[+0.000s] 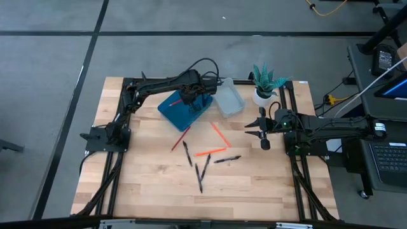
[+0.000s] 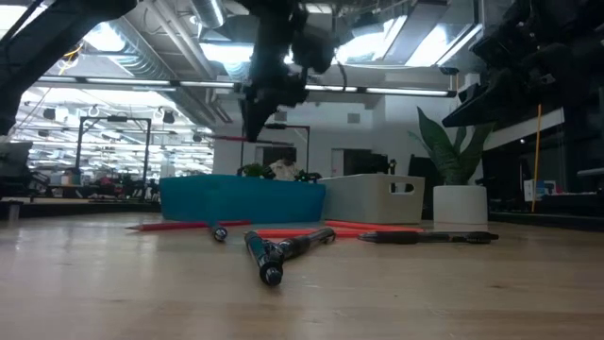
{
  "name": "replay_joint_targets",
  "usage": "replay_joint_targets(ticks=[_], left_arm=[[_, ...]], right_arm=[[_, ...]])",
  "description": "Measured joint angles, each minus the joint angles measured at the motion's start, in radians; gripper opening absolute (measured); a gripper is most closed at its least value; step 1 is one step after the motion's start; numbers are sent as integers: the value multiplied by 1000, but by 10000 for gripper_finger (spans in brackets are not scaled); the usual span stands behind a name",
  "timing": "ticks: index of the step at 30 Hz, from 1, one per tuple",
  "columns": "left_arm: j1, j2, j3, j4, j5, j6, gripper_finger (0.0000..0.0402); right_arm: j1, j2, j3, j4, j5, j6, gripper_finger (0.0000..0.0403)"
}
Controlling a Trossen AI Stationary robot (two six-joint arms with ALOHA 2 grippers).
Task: Sort pens & pencils
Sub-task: Put the red pencil into the blue bin
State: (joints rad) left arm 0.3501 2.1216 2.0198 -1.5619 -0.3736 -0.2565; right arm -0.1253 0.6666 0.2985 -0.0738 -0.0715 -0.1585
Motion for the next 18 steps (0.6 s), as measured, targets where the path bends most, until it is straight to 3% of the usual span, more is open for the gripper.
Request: replay_joint_targets(ticks=[8,18], left_arm=[[49,1,-144,208,166,82,16],[85,1,-160,291,273,119,16]], right_arm=[[0,0,0,0,0,0,115],[0,0,0,0,0,0,115]])
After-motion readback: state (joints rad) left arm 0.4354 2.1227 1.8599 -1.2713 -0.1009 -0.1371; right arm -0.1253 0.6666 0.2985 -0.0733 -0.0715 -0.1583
